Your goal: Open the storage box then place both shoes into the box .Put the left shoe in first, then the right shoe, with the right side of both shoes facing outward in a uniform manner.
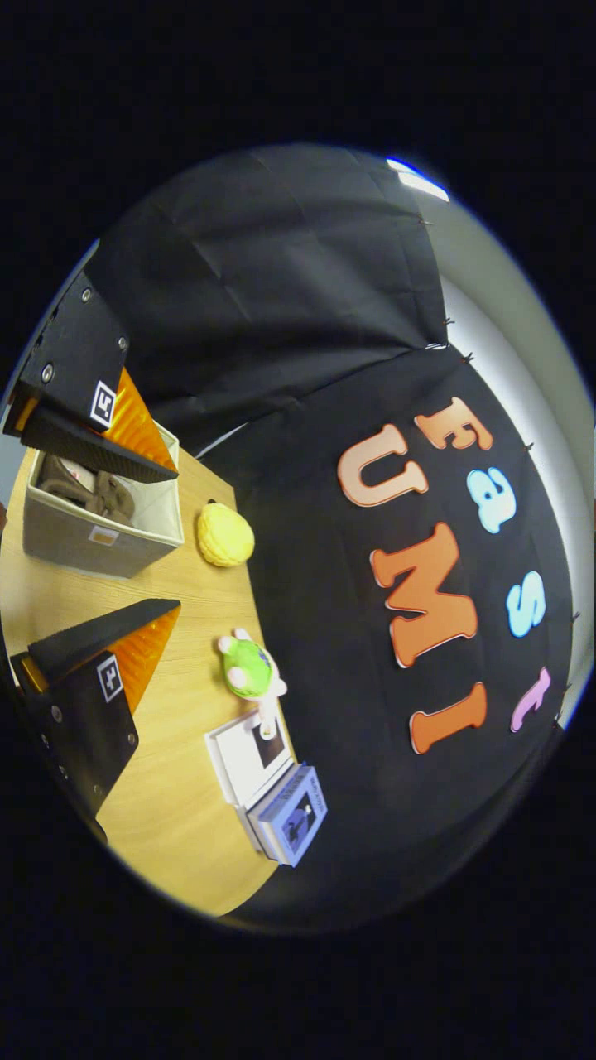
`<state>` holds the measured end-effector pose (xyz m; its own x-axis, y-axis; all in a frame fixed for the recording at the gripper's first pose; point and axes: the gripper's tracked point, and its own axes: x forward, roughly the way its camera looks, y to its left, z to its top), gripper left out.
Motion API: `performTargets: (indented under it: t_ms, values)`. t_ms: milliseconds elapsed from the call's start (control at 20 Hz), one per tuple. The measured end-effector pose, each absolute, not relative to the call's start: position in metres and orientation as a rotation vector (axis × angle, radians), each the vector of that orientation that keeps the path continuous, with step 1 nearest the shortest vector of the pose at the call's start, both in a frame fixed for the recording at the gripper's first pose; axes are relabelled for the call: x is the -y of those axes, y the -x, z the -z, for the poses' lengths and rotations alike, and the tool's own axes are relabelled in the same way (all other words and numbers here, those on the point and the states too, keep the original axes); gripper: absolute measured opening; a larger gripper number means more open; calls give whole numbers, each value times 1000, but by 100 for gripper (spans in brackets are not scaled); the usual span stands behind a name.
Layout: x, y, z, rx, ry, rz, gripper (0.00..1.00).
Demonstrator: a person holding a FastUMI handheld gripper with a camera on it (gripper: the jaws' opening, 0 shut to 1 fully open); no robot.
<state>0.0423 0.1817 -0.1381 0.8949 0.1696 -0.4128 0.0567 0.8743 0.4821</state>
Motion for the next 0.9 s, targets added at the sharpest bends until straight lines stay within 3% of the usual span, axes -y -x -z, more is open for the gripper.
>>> performTargets:
  t_ms: [350, 700, 900]
  values:
    - [-97, -21, 101, -195, -454, -37, 88]
    - [-13, 11, 88, -61, -236, 99, 95]
    - [-5, 30, 73, 1, -187, 49, 96]
